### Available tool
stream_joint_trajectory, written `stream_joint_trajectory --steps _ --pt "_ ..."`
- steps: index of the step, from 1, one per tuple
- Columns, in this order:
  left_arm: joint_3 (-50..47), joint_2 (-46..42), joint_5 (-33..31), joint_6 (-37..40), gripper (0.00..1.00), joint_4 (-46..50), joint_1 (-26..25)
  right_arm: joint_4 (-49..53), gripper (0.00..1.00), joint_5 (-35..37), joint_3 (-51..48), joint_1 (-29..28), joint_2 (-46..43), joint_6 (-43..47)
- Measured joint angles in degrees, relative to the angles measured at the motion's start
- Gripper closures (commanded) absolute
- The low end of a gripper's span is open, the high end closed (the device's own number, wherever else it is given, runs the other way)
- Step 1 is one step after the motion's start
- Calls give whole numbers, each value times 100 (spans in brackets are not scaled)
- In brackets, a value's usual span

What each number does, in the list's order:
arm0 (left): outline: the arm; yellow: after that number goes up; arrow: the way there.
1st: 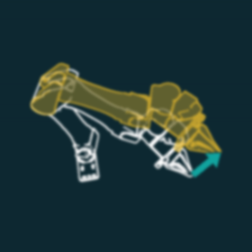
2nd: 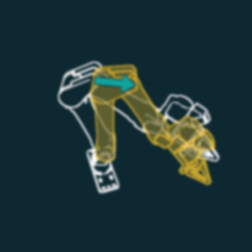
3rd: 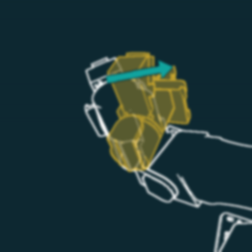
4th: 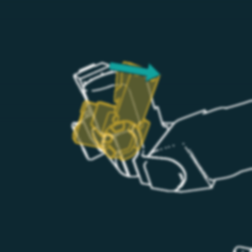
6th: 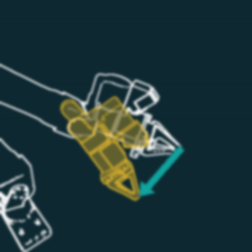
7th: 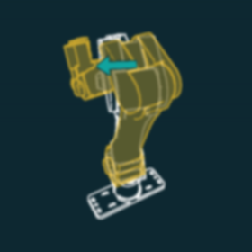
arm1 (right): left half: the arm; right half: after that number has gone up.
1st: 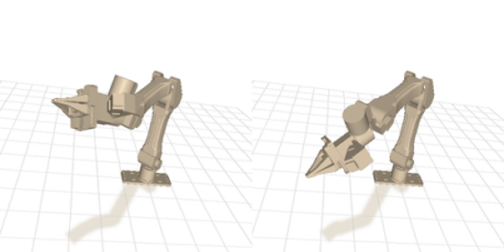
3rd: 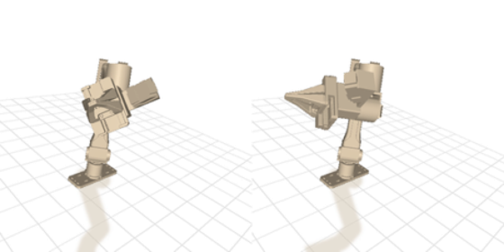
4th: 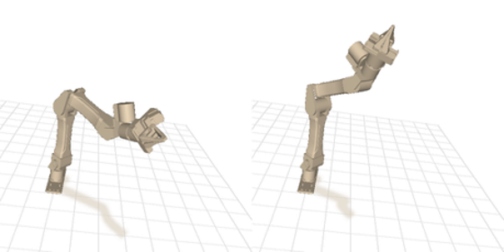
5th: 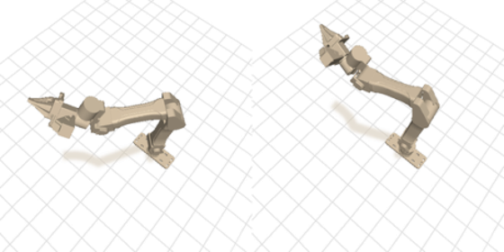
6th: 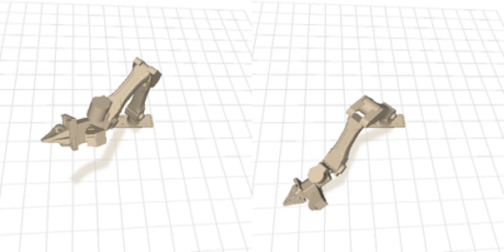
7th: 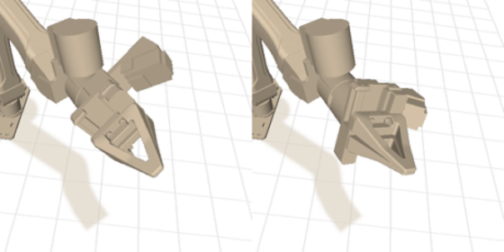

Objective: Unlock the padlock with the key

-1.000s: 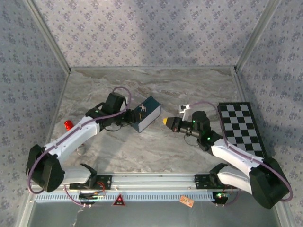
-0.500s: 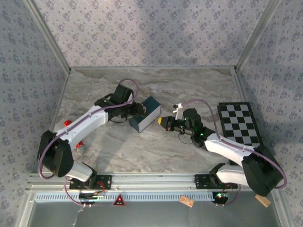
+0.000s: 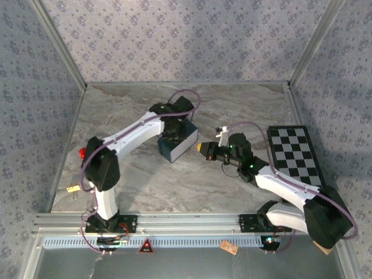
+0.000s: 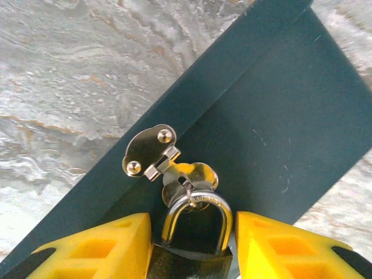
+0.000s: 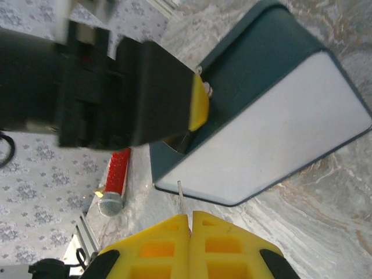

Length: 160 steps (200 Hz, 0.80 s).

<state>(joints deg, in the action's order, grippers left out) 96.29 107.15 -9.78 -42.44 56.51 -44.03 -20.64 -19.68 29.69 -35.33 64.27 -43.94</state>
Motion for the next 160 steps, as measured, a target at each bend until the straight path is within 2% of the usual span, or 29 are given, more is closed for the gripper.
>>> stream_joint_trajectory --steps 27,53,61,67,75,122,160 --pt "697 490 -533 0 59 682 -236 48 100 0 -46 129 -201 9" --pt "1130 780 -809 13 54 1145 -337 138 100 2 -116 199 -260 9" --pt "1202 828 -857 28 58 1244 -354 151 100 2 -140 212 -275 9" --pt "1222 839 -879 42 67 1272 -363 175 100 2 -160 223 -289 9" --pt "1231 844 -874 26 73 1266 -374 192 100 4 -177 236 -291 9" --pt "953 643 -625 74 76 975 -310 197 100 11 -186 203 -286 7" --pt "378 203 -164 -170 76 396 -136 55 100 155 -186 -151 -133 2"
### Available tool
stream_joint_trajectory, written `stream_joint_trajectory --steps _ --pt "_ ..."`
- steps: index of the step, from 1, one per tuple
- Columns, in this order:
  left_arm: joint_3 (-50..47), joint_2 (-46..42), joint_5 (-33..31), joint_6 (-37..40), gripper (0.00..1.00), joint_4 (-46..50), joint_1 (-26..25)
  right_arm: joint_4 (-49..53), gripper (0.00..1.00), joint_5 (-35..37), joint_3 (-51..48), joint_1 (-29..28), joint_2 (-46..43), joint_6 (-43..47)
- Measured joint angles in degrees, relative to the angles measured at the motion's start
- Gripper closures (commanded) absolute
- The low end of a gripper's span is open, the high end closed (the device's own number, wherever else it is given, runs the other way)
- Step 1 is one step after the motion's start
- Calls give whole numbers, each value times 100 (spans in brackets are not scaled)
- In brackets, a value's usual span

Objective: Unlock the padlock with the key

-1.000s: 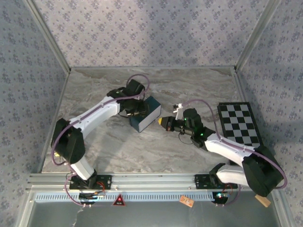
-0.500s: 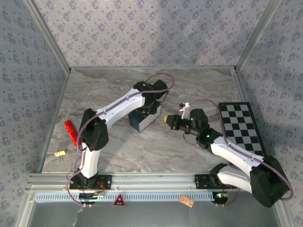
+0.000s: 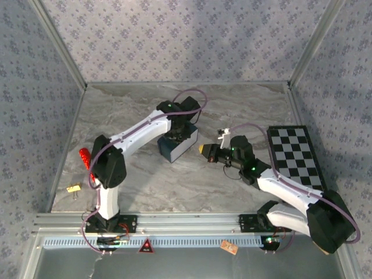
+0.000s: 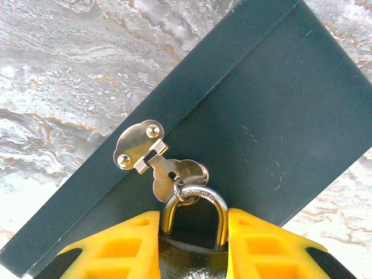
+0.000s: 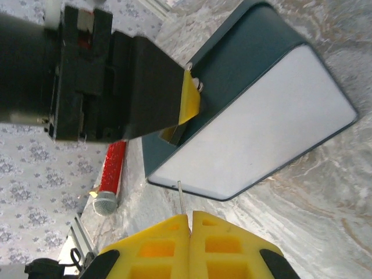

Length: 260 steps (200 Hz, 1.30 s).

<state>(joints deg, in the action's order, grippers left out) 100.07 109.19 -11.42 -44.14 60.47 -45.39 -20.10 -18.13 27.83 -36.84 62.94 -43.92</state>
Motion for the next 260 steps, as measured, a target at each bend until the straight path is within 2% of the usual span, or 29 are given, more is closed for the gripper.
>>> stream_joint_trajectory --steps 49,103,192,260 --pt "-365 -260 791 -487 73 -649 133 -282 100 232 61 -546 723 -66" --pt "-439 -229 1399 -750 69 -1106 142 -452 100 688 431 -601 1147 59" --pt "-442 -221 1502 -809 69 -1167 179 -472 100 1917 420 -909 1034 151" --pt "-466 -221 1504 -866 69 -1226 190 -339 100 2365 291 -1036 754 59"
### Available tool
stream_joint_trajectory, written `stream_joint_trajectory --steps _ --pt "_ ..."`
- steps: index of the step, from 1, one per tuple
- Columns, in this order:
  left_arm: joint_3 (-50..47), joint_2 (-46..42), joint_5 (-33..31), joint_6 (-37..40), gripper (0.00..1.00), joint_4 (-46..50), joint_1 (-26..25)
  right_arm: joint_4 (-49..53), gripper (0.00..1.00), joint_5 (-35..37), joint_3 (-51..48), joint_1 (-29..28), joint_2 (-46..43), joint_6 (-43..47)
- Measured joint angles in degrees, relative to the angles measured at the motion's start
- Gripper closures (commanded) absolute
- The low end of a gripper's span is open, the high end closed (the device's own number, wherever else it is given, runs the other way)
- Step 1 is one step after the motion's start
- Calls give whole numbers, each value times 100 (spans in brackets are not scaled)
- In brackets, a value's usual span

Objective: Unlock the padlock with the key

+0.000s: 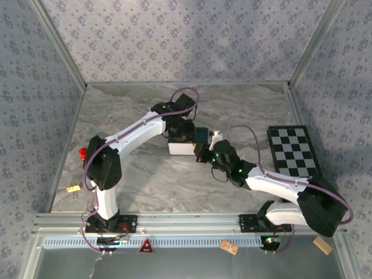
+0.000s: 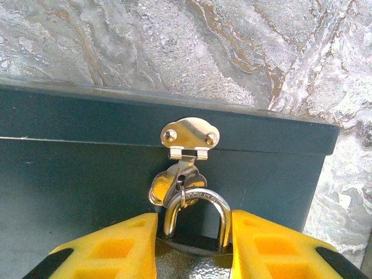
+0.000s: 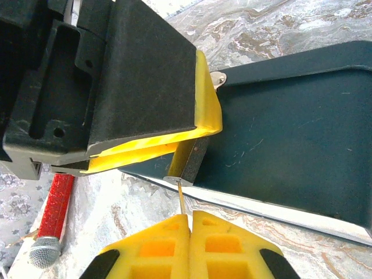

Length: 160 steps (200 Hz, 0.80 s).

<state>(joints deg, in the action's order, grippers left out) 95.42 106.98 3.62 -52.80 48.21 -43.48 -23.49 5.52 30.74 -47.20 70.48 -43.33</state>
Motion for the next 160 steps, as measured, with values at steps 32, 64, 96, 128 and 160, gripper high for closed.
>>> stream_joint_trajectory --steps 32,64,96,128,160 --pt "-2 0 2 -72 69 -13 0 -26 100 76 -63 -11 0 -116" --pt "-22 0 4 -136 69 -52 0 -116 100 98 -120 -20 61 -234" --pt "-22 0 7 -179 68 -68 0 -289 100 96 -127 -20 170 -278" --pt "-24 0 7 -197 68 -72 0 -378 100 103 -131 -39 223 -278" --pt "-24 4 11 -197 68 -74 0 -400 100 118 -136 -48 223 -275"
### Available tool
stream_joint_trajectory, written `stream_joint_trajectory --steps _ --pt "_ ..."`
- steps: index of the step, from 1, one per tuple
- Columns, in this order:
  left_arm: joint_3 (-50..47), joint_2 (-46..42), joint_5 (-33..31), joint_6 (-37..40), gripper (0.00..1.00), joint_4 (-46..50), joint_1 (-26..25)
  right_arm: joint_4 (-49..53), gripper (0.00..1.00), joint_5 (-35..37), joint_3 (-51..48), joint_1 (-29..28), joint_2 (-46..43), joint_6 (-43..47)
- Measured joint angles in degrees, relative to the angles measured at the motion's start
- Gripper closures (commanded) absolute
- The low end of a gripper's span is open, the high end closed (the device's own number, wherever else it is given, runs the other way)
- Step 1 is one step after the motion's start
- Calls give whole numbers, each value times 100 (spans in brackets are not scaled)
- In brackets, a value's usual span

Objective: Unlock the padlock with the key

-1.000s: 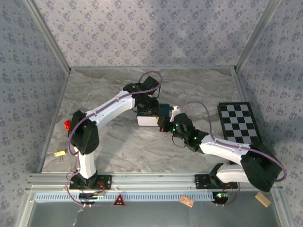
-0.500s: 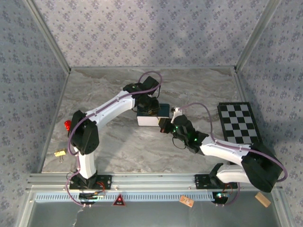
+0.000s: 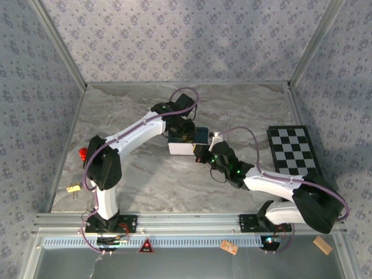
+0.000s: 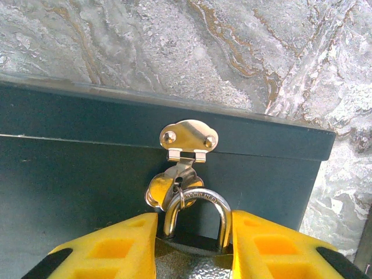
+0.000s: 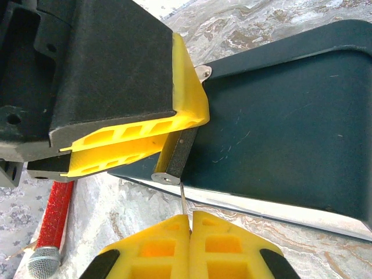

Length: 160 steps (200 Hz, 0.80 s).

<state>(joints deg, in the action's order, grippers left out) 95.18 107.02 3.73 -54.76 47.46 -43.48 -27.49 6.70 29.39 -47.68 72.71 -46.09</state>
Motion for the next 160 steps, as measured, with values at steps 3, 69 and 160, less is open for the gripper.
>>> stream_joint_trajectory --steps 3,69,160 --pt "0 0 2 0 68 0 0 0 100 0 0 -4 0 0" --pt "0 24 37 -2 68 -79 28 -63 100 -4 0 -111 0 -13" --pt "-22 28 101 -46 68 -109 37 -317 100 289 -275 -179 -33 -105"
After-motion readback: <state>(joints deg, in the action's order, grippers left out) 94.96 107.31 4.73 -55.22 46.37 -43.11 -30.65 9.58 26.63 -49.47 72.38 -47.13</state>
